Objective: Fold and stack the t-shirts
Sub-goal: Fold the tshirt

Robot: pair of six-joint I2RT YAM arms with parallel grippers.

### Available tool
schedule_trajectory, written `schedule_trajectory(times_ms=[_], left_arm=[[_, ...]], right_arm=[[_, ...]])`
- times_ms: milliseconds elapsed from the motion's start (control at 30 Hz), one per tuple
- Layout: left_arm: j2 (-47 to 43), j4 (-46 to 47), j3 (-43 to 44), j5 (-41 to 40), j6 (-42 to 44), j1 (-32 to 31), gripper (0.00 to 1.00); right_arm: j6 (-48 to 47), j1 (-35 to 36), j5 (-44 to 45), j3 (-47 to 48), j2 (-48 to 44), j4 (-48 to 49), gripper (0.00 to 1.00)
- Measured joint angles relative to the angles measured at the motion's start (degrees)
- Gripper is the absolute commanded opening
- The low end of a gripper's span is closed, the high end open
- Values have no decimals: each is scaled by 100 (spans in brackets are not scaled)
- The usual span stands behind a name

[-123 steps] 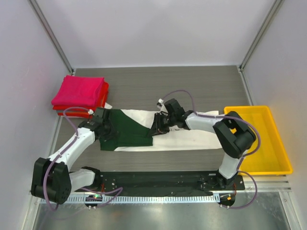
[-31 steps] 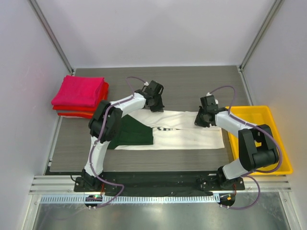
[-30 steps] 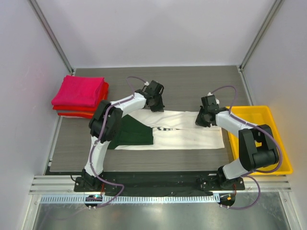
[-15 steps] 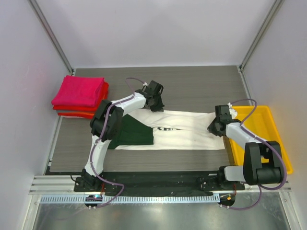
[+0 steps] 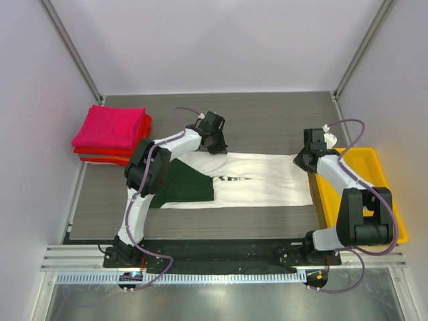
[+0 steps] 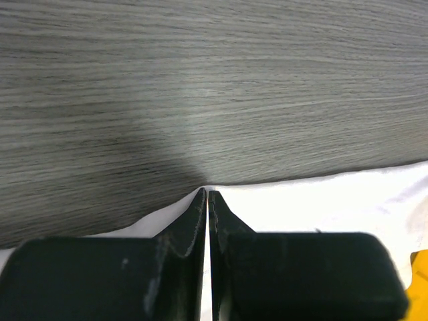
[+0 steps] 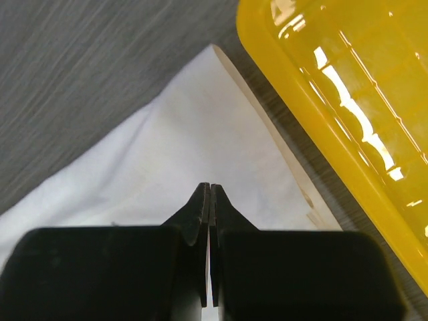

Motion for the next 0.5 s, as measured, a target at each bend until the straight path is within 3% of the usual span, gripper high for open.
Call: schedule_trajectory(times_ms=[500], left_arm=[[7,-197,109,-227,79,-24,4]], right_arm=[[382,-306,348,1049,1832,162,1]])
